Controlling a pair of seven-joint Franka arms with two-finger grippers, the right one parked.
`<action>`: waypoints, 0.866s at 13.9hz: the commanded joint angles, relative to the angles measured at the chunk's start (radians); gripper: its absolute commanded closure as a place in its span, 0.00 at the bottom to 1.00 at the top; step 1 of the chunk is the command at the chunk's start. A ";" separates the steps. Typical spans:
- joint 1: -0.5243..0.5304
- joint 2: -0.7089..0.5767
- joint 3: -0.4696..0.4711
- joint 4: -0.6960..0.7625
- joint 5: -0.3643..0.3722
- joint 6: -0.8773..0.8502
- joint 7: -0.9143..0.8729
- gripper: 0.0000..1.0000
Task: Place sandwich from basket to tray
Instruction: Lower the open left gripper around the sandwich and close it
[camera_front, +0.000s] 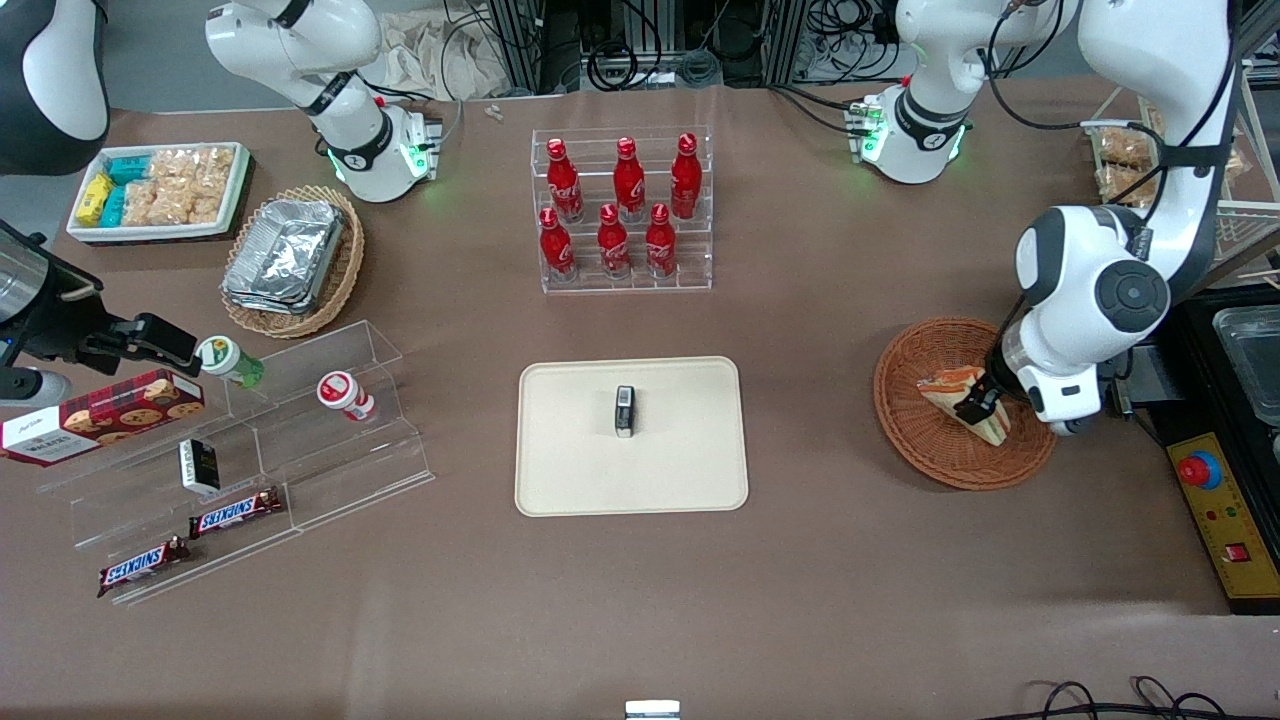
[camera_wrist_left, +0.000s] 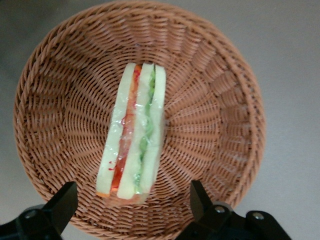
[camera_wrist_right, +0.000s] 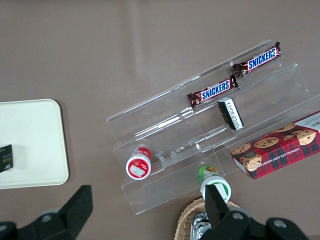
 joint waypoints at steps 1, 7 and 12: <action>0.002 -0.021 0.001 -0.044 0.024 0.030 -0.018 0.00; 0.007 0.017 0.001 -0.046 0.102 0.046 -0.021 0.00; 0.010 0.077 0.004 -0.040 0.099 0.144 -0.027 0.24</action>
